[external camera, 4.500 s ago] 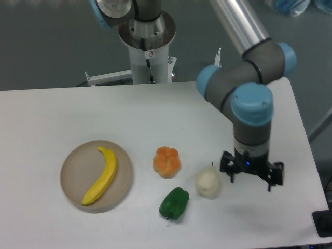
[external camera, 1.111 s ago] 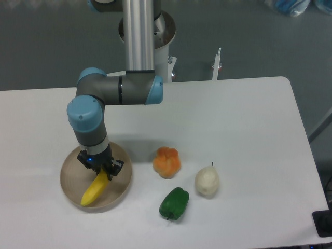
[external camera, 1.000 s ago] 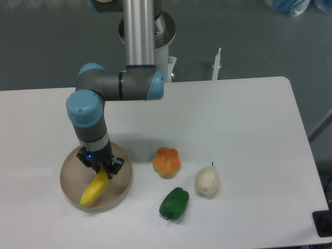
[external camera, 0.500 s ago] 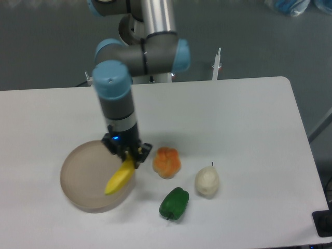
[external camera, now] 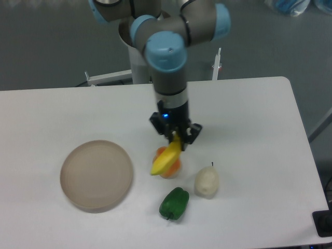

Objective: Pick up the banana from the plate
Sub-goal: 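Lift the held banana up off the plate toward the orange pepper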

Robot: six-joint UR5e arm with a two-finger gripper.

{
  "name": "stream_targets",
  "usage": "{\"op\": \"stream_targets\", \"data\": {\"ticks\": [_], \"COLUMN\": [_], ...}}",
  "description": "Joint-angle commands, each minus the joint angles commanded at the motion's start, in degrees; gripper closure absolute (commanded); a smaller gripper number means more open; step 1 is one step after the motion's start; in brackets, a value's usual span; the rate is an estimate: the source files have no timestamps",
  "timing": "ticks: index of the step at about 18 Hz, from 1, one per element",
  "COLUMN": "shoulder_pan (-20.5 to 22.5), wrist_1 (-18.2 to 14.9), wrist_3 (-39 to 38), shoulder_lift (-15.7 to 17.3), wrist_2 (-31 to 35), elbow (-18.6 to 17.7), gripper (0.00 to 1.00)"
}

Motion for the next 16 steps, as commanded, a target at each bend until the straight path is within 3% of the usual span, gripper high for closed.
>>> {"op": "stream_targets", "data": {"ticks": [16], "shoulder_pan": [1.67], "wrist_1": [0.09], "wrist_3": [2.81], "shoulder_lift": [-0.09], "wrist_2": [0.18], "elbow": [1.15], "gripper": [0.66]}}
